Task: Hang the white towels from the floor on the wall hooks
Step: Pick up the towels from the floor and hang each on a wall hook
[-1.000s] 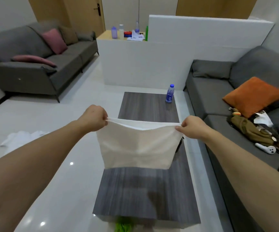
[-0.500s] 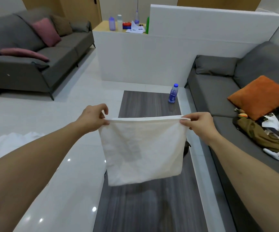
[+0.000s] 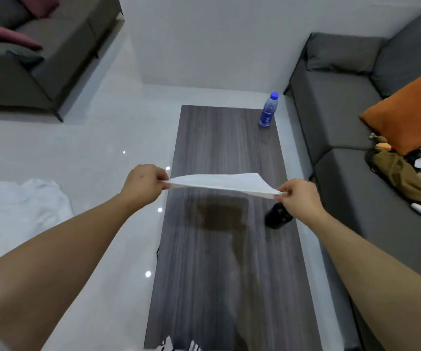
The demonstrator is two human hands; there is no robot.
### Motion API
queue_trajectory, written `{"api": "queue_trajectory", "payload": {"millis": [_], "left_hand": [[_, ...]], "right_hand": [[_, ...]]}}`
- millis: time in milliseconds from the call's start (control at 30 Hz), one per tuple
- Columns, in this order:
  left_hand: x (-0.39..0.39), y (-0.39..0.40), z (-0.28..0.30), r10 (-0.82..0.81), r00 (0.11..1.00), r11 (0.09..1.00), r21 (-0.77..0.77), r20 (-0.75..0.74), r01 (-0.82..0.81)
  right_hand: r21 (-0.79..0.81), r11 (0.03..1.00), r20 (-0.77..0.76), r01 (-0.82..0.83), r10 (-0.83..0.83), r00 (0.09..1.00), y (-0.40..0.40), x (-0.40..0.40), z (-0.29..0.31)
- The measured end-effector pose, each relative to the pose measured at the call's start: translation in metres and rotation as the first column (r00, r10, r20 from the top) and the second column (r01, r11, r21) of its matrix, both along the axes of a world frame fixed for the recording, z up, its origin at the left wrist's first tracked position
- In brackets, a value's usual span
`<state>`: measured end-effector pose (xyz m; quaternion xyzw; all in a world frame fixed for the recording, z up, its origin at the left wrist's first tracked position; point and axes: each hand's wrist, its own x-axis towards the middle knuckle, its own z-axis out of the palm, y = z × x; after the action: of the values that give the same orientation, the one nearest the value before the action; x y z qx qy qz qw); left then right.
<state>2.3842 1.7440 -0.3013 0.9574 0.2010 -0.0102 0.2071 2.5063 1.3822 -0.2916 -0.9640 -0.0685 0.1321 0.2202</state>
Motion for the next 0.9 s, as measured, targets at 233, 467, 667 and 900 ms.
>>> {"api": "queue_trajectory", "payload": {"millis": [233,467,667,900], "left_hand": [[-0.092,-0.067,-0.131,0.026,0.95,0.997,-0.064,-0.312,-0.048],[-0.205,-0.157,-0.248,-0.036,0.769,0.988,-0.137,-0.638,-0.067],[-0.251,-0.197,-0.301,-0.131,0.635,0.974,-0.22,-0.761,-0.063],[-0.193,-0.192,-0.305,-0.131,0.634,0.985,-0.171,-0.762,-0.002]], "right_hand": [[-0.096,0.995,-0.268,-0.015,-0.011,0.963,-0.061,-0.089,-0.127],[-0.224,0.964,-0.574,-0.143,-0.011,0.819,-0.136,-0.187,-0.246],[-0.248,0.912,-0.784,-0.328,0.011,0.621,-0.168,-0.222,-0.3],[-0.101,0.991,-0.591,-0.087,0.011,0.806,-0.095,-0.167,-0.318]]}}
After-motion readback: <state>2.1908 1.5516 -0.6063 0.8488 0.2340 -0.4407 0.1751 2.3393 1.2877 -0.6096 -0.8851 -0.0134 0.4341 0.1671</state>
